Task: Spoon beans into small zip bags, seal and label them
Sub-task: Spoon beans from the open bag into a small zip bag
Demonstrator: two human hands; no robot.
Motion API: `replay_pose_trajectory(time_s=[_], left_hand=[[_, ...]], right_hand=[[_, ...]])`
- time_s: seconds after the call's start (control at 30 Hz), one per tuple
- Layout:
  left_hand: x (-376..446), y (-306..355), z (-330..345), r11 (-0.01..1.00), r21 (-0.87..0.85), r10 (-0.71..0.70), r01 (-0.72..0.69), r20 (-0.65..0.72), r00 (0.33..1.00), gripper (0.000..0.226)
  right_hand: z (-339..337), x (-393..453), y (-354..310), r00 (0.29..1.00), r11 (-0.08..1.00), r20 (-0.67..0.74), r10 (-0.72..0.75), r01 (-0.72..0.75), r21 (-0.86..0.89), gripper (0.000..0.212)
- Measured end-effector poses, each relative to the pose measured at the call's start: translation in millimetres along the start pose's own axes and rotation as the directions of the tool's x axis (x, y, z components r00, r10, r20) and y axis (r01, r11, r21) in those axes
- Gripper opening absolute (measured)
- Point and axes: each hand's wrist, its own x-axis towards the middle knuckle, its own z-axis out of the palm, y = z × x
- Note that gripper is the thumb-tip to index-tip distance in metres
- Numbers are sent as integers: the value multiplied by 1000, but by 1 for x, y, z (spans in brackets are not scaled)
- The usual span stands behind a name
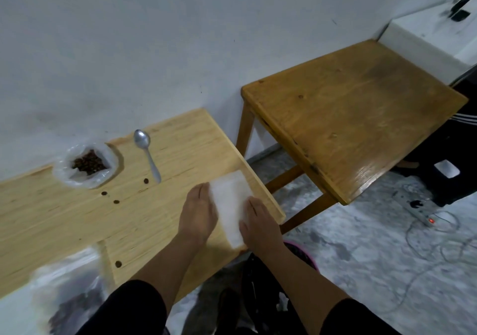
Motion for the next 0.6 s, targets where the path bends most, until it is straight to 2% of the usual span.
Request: replay_pose_trajectory(time_s=[0.13, 0.23, 0.6], left_hand=[[-1, 5, -1, 996, -85, -4, -5, -102, 995, 40], [1, 9, -2, 980, -195, -64, 31, -165, 984, 41], [3, 5, 4, 973, -223, -99, 61, -165, 981, 41]], right_hand=[[1, 1, 1, 1000, 1000, -16, 9, -9, -8, 61], [1, 1, 1, 1000, 1000, -5, 17, -17, 3, 62], [2, 0, 3, 1000, 1000, -27, -5, 5, -4, 60]])
